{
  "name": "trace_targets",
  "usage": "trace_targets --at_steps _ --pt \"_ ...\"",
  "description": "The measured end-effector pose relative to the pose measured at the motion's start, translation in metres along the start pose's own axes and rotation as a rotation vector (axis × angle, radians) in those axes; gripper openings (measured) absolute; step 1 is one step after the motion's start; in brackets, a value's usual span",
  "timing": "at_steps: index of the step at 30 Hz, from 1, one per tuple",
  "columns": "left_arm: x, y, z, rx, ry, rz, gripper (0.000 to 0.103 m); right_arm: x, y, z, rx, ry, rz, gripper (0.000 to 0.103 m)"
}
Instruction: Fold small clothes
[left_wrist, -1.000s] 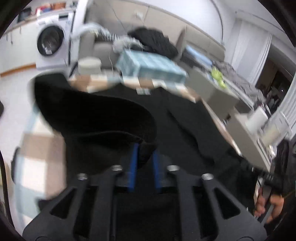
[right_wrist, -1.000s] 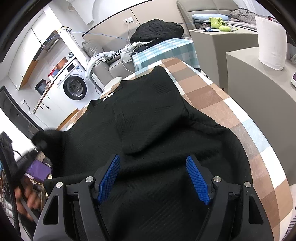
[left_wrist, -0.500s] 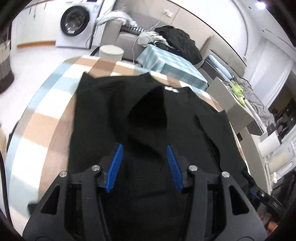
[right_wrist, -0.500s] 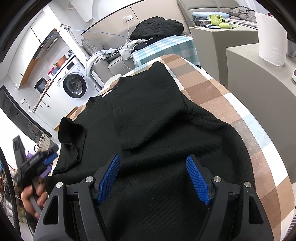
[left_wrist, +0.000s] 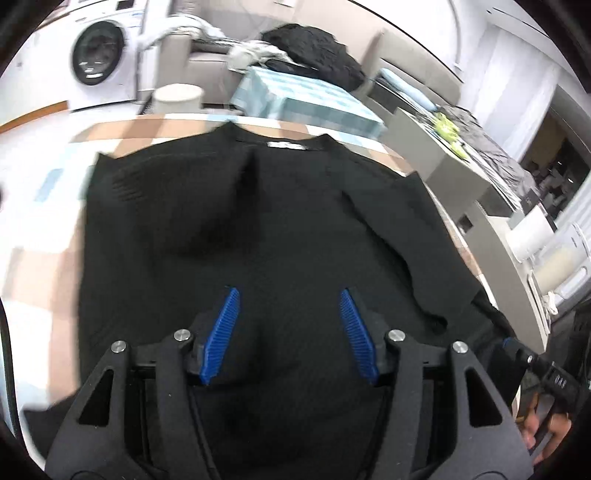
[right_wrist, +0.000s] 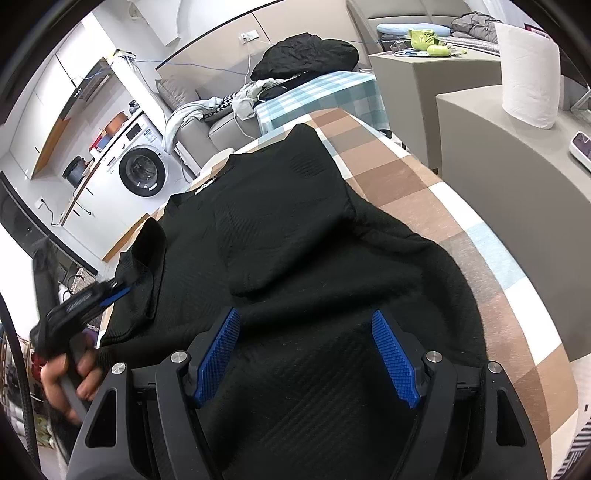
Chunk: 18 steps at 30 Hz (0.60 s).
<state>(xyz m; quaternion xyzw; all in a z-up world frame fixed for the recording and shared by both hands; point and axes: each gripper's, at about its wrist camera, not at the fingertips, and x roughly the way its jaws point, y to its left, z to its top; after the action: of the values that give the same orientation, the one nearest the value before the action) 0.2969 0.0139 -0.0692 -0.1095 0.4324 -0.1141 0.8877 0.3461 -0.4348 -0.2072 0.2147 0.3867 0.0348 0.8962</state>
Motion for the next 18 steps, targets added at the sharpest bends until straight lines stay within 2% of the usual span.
trace_targets --at_steps 5,9,11,15,18 --pt "-0.057 0.035 -0.035 -0.029 -0.055 0.117 0.061 -0.014 -0.006 -0.004 -0.019 -0.015 -0.011 0.076" --pt "-0.103 0.059 -0.071 -0.063 -0.104 0.183 0.077 -0.028 -0.016 -0.013 -0.041 -0.023 -0.029 0.076" --pt "-0.121 0.071 -0.090 -0.074 -0.123 0.215 0.081 -0.035 -0.024 -0.018 -0.047 -0.033 -0.030 0.076" --pt "-0.150 0.094 -0.124 -0.097 -0.128 0.262 0.082 -0.046 -0.040 -0.027 -0.048 -0.044 -0.040 0.076" --pt "-0.169 0.109 -0.145 -0.140 -0.144 0.263 0.082 -0.056 -0.048 -0.027 -0.034 -0.063 -0.035 0.076"
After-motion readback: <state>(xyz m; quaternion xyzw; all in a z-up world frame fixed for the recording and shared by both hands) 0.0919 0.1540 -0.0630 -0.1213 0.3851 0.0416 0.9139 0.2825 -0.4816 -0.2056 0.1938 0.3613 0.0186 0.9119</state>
